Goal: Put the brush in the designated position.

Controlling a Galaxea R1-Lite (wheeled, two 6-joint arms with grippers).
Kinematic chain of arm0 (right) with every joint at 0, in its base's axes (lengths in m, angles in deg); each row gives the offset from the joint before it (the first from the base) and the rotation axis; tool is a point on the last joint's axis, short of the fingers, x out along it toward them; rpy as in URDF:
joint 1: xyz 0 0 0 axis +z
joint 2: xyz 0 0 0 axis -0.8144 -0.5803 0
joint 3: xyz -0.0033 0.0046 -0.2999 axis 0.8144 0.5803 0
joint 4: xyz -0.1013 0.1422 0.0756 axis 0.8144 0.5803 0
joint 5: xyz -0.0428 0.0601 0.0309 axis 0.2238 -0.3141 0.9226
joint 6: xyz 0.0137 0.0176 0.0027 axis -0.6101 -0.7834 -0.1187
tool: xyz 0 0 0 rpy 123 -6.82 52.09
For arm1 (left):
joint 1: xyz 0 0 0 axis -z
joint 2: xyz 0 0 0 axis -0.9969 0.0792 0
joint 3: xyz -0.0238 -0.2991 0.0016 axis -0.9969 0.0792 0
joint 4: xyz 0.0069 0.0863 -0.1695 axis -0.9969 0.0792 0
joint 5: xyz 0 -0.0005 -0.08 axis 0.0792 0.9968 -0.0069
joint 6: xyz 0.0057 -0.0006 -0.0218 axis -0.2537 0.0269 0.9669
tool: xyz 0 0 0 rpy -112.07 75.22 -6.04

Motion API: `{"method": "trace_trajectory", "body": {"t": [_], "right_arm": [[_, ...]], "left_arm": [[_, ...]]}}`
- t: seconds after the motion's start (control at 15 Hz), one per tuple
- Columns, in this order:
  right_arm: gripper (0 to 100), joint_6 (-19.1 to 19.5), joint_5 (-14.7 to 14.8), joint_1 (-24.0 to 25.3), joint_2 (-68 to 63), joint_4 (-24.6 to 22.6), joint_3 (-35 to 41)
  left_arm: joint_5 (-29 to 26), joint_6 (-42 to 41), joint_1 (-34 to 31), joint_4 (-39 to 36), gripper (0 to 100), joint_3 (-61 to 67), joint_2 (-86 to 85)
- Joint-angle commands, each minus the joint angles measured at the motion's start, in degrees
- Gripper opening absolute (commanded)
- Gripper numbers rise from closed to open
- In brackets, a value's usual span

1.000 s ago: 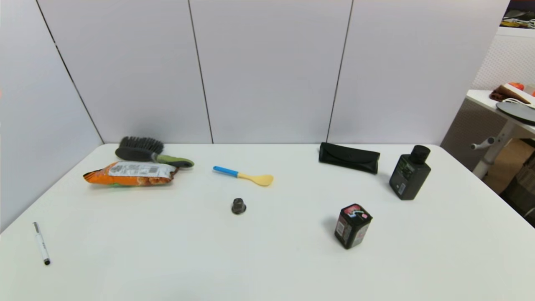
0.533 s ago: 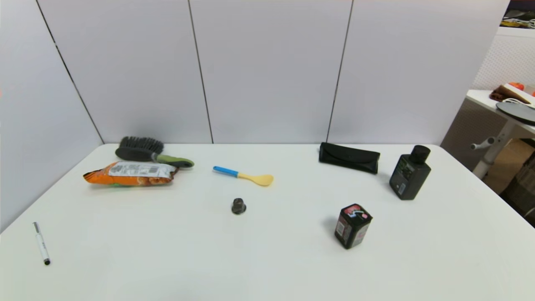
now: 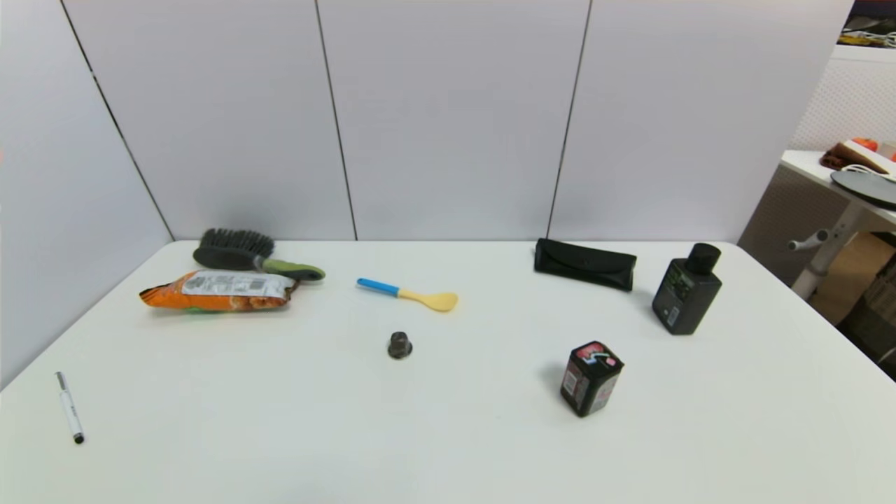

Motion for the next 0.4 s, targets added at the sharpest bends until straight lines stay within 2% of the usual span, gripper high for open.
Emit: {"method": "trace_trajectory", "body": {"t": [0.07,0.4], "right_arm": [[100,-0.2,0.1,0.0,-0.1,-0.1,0.1],[100,-0.3,0.1,0.0,-0.1,-0.1,0.1]], "left_arm": [[0.0,0.0,0.0,0.0,100,0.0,0.2],[0.0,0.0,0.0,0.0,100,0.0,0.2]]}}
